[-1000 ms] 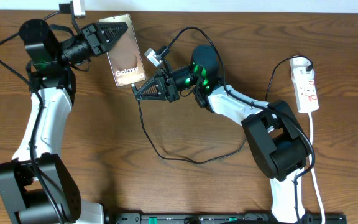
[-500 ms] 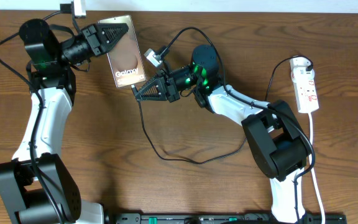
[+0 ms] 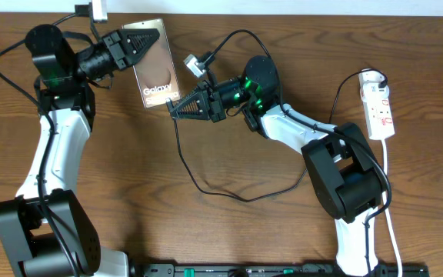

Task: Plug charger to phone and switch on socket
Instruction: 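Open the right gripper and pull it back right, away from the phone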

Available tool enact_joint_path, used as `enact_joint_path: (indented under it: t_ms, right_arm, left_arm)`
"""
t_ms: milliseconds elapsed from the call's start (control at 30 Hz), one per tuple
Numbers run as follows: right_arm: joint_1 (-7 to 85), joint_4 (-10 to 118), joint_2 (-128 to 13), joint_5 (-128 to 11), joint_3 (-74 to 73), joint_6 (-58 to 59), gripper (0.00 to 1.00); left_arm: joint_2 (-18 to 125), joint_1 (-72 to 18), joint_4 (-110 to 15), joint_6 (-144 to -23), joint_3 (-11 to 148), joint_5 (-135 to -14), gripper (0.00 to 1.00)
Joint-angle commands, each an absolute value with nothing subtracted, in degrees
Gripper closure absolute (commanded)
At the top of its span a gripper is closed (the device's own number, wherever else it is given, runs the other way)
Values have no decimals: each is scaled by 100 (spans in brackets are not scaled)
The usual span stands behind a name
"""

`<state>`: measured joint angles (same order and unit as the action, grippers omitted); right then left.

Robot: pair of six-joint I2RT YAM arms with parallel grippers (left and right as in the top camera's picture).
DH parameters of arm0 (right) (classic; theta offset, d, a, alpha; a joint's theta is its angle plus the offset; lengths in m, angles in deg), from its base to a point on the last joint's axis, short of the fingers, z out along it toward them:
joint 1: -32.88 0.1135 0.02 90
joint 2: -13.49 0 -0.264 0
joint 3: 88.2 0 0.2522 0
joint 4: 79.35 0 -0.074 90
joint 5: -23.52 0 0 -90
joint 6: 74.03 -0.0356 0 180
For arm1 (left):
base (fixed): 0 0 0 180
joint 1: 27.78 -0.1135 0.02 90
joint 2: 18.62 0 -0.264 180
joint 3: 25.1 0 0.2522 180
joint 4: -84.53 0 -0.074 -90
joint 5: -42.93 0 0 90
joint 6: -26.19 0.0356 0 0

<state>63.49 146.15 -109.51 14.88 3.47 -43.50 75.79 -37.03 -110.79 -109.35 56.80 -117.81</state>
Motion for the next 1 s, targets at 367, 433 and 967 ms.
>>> enact_joint_path:
  t_ms: [367,433,967]
  right_arm:
    - [6264,14128,-10944,1543,425,-4426,99]
    - [6235,13874,-10944,1628,425,-4424,99]
    - [5733,9984,-10944,157,423,-3163,99]
  left_arm:
    - [7568,-4051,-11119,-11257,5626,-11429,93]
    - [7568,-4197,-11119,-11261,5626,-11423,93]
    - [7568,-5225,-11119,-11560,5626,-11851,93]
